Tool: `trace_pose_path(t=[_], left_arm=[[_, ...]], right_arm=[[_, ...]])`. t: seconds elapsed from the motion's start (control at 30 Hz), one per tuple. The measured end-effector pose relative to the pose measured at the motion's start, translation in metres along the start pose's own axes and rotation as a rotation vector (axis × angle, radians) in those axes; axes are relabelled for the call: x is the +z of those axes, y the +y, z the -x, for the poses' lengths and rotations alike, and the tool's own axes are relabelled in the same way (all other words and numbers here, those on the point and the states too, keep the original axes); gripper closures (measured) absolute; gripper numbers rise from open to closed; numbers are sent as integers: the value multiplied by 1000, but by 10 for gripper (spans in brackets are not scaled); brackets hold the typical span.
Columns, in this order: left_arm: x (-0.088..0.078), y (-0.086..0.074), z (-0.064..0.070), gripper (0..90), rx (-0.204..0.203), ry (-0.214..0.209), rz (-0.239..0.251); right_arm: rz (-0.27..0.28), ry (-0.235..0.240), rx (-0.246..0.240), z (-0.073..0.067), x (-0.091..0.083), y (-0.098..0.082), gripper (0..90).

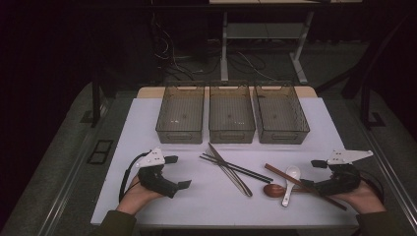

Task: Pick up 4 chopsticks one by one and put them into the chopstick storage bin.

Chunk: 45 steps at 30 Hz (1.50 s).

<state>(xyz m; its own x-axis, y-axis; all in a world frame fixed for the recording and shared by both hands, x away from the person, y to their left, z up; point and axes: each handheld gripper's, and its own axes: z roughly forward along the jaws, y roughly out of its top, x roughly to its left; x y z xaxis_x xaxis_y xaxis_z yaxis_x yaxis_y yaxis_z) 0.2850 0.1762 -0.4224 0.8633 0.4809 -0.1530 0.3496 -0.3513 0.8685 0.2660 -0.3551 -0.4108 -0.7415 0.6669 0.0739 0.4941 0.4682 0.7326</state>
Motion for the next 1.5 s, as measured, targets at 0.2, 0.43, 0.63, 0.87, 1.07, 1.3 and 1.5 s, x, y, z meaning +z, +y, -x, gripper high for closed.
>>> trace_pose_path(t=[0.2, 0.43, 0.63, 0.87, 1.07, 1.3, 1.5], left_arm=[[0, 0, 0, 0, 1, -2, -2], [1, 0, 1, 0, 1, -4, -5], [1, 0, 1, 0, 5, -5, -11], [1, -1, 1, 0, 5, -7, -11], [2, -1, 1, 0, 3, -9, -13], [2, -1, 1, 0, 3, -11, -16], [2, -1, 1, 0, 2, -13, -18]], right_arm=[[-45, 17, -14, 1, 3, -2, 357], [-73, 27, -24, 2, 3, -3, 563], [-95, 46, -27, 3, 4, -4, 704], [-127, 62, -27, 3, 9, -5, 785], [-142, 72, -34, 3, 11, -6, 796], [-157, 72, -39, 3, 14, -8, 795], [-164, 65, -40, 3, 15, -8, 795]])
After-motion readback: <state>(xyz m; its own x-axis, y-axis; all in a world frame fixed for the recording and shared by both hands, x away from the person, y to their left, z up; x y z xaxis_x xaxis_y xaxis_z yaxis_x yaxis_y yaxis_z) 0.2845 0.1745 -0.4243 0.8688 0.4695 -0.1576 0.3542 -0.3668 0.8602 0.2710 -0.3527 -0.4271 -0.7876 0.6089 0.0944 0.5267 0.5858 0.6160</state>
